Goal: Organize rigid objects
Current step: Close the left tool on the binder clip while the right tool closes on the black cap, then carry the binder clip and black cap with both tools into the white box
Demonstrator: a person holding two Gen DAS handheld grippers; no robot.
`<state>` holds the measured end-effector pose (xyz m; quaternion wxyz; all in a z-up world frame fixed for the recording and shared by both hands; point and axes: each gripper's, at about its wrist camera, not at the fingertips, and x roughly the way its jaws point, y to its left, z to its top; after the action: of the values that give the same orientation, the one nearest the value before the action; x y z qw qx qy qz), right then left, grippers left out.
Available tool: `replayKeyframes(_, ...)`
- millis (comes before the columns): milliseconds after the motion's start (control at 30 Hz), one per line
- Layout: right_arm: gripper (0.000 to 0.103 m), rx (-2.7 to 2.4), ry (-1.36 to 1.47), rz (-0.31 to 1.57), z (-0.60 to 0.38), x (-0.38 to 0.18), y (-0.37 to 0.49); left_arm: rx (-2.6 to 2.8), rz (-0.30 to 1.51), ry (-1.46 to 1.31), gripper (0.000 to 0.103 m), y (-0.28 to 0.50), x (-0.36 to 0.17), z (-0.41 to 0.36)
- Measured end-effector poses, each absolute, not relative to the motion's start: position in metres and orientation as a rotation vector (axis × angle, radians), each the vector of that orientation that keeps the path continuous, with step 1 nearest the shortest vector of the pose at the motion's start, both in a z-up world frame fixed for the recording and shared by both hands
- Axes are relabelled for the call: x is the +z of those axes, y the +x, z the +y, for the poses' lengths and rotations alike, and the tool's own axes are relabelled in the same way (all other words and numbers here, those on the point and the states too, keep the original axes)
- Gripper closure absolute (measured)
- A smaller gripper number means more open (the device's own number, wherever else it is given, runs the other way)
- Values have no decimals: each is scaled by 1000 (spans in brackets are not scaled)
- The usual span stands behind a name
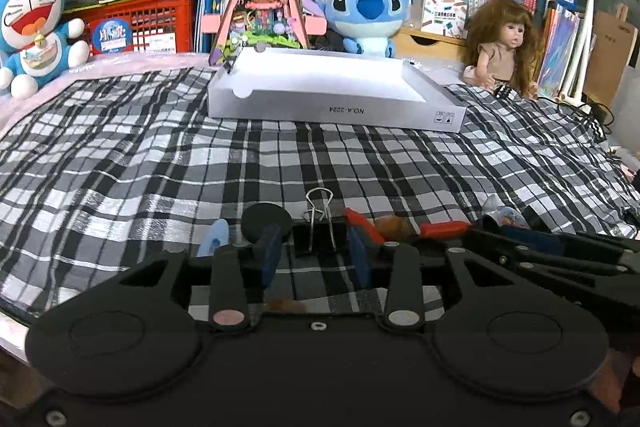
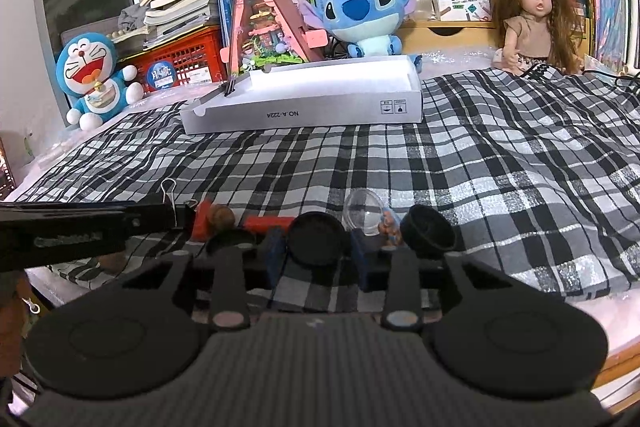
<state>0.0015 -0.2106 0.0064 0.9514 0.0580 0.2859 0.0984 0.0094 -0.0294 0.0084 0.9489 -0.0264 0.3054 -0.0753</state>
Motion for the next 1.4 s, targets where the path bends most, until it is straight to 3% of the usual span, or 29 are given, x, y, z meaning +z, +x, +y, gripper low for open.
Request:
replayKeyframes(633, 65, 182, 101, 542, -213, 14, -6, -130, 610, -67, 73, 21, 7, -34)
replayKeyframes(1000, 65, 155, 103, 548, -214, 37, 13, -153, 597, -80, 73, 36, 46, -22)
replayKeyframes(1400, 65, 157, 110, 585, -231, 99, 83, -190, 625, -94, 73, 103, 106, -12)
